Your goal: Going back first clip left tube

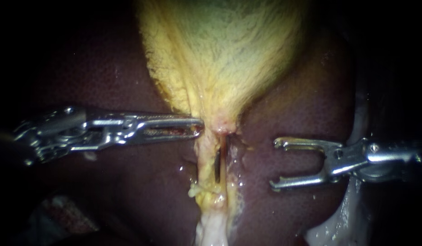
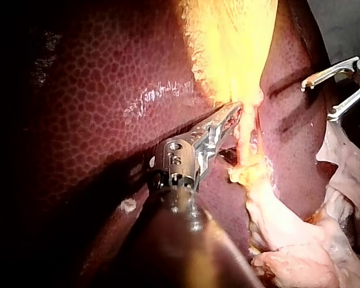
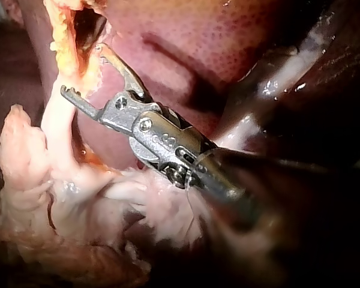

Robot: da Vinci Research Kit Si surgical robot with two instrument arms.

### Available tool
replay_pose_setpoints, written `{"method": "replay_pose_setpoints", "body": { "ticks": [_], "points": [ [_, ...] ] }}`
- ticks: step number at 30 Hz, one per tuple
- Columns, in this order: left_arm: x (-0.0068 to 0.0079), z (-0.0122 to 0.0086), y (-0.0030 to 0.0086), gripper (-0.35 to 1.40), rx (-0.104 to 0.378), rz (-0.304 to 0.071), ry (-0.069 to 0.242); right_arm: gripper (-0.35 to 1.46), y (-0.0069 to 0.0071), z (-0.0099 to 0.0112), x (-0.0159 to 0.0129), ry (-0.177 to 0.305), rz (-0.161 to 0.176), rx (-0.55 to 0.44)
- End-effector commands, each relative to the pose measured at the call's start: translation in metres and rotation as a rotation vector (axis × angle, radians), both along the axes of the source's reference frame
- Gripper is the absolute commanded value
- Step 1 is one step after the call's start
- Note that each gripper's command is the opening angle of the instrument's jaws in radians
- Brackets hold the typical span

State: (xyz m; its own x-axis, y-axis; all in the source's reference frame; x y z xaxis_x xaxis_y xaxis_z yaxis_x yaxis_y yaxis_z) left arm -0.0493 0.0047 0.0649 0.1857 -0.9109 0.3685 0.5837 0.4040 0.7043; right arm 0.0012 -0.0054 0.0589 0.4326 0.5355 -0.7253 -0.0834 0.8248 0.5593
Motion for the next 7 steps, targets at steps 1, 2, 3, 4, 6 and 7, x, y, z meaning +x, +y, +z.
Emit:
{"method": "replay_pose_setpoints", "body": {
  "ticks": [1,2,3,4,6,7],
  "points": [
    [0.0,0.0,0.0,-0.3,0.0,0.0,0.0,0.6,0.0,0.0,0.0,0.0,0.0,0.0],
    [0.0,0.0,0.0,-0.3,0.0,0.0,0.0,0.6,0.0,0.0,0.0,0.0,0.0,0.0],
    [0.0,0.0,0.0,-0.3,0.0,0.0,0.0,0.6,0.0,0.0,0.0,0.0,0.0,0.0],
    [0.0,0.0,0.0,-0.3,0.0,0.0,0.0,0.6,0.0,0.0,0.0,0.0,0.0,0.0],
    [0.0,0.0,0.0,-0.3,0.0,0.0,0.0,0.6,0.0,0.0,0.0,0.0,0.0,0.0],
    [0.0,0.0,0.0,-0.3,0.0,0.0,0.0,0.6,0.0,0.0,0.0,0.0,0.0,0.0]
  ]
}}
